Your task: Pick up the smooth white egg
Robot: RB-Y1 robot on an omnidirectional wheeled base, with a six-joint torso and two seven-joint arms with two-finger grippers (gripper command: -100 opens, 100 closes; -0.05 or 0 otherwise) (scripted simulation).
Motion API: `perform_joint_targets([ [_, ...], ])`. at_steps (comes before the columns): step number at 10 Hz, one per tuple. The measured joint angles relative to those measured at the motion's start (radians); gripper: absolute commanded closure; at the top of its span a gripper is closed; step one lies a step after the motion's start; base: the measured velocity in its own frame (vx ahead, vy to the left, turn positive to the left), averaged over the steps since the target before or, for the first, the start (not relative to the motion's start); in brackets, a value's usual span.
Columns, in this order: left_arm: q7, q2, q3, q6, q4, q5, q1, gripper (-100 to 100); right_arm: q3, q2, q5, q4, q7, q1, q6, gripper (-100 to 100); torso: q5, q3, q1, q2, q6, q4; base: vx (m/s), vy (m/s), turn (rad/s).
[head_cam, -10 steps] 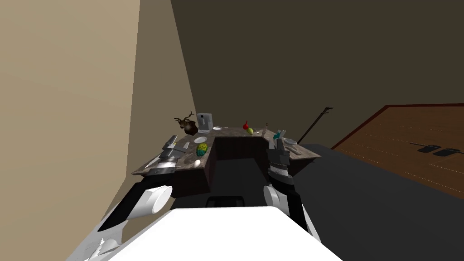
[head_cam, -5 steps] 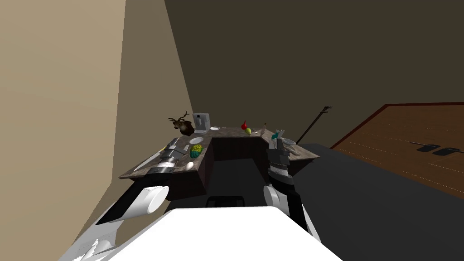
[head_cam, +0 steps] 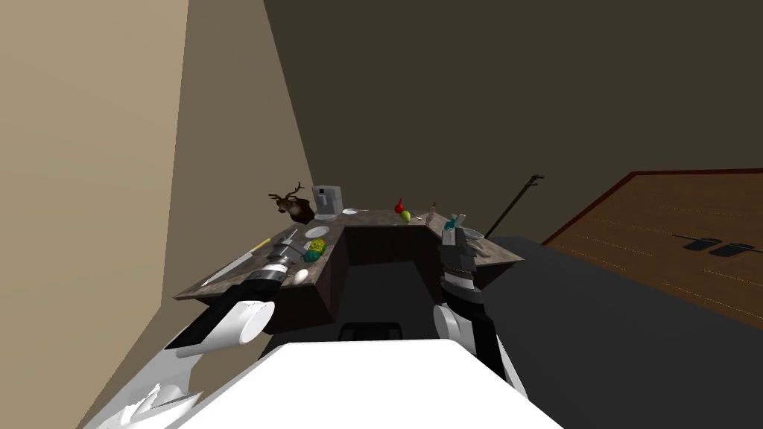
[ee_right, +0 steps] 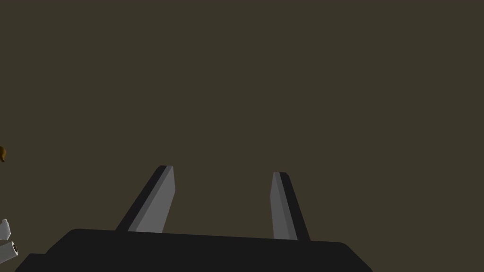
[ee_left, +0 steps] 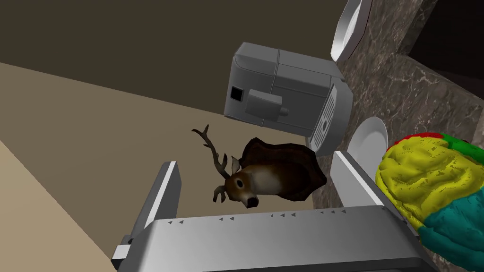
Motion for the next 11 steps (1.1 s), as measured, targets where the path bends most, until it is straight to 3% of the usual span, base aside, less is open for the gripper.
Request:
perform_joint_targets([
  [11, 0.122, 0.141, 0.052, 0.281, 0.127, 0.098, -0.054, -100, 0.0, 0.0, 0.0, 0.0, 0.0, 0.0, 0.0, 0, 0.001, 0.001, 0.003, 0.002, 0.0, 0.0, 0.018, -0.068, 0.004],
])
